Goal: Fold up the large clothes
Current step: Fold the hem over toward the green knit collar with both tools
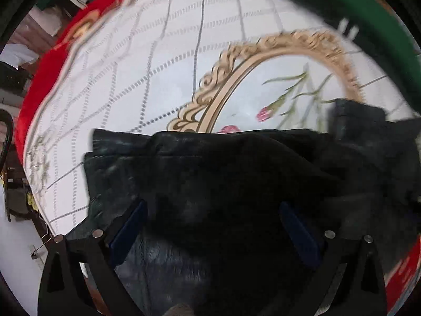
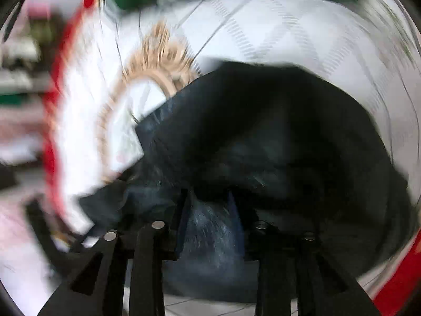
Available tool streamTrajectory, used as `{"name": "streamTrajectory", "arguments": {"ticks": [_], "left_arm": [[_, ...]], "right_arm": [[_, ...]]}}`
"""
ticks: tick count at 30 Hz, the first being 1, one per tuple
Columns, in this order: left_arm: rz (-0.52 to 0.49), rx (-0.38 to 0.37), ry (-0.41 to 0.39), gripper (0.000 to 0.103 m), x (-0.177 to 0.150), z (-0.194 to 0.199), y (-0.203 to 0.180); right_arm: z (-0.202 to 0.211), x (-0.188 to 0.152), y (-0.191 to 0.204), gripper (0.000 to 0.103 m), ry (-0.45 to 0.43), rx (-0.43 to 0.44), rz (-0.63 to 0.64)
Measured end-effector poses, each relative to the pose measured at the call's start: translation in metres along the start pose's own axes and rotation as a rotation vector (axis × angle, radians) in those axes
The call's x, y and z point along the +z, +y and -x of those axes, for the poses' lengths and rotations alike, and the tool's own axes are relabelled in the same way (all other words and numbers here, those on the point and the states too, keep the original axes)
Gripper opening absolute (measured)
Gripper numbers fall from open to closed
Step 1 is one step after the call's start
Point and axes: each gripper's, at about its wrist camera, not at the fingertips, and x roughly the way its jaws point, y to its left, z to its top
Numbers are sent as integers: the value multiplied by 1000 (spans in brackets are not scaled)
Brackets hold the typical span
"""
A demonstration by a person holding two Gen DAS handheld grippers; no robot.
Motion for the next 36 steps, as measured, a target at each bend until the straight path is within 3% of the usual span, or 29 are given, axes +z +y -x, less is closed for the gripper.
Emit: {"name": "streamTrajectory", "arguments": {"ticks": [1,2,3,6,9,11,13,18,19,20,21,23,25,28,32,36], "left_arm": [[-10,-18,-23,103,-4,12,-3],[-23,-40,-37,103,-8,18,-6],[-46,-64,-43,103,-13,23,-15],[-101,-72,-22,103,-17,10,-45],[-140,-39,9,103,-19,-23,-65],[-139,-50,8,103,-19,-30,-65],[-132,-78,13,103,-18,-32,-60],[-184,-74,-10,103,-14,-35,-58],[-204,-62,-29,103,-13,-34,-59],[-231,-41,-56,103,-10,-34,-61],[-283,1,-96,103,-9,-31,-69],[-330,27,-119,103,-7,-30,-81],[-344,-8,-114,103,-8,-28,-90],[-357,-104,-95,103,-7,-24,-112],[-359,-275,-36,103,-6,-34,-144],[-384,-336,-34,103,-5,-28,-158]], "right_arm": [[24,-13,-25,60,-64,46,-61],[36,-23,-39,68,-104,65,-99],[58,-42,-72,69,-174,76,-176],[81,-82,-143,69,-244,81,-355],[64,-106,-201,69,-237,112,-477],[43,-107,-222,69,-233,224,-509],[18,-97,-224,70,-264,345,-485],[4,-59,-214,72,-378,529,-444],[-4,-57,-203,65,-387,550,-450],[-8,-51,-194,37,-403,567,-464],[-9,-47,-192,28,-403,570,-470],[-1,-42,-188,19,-436,596,-482],[17,-47,-179,17,-481,621,-482],[68,-69,-170,17,-559,609,-458],[126,-104,-167,17,-626,488,-397],[157,-118,-141,17,-663,348,-320]]}}
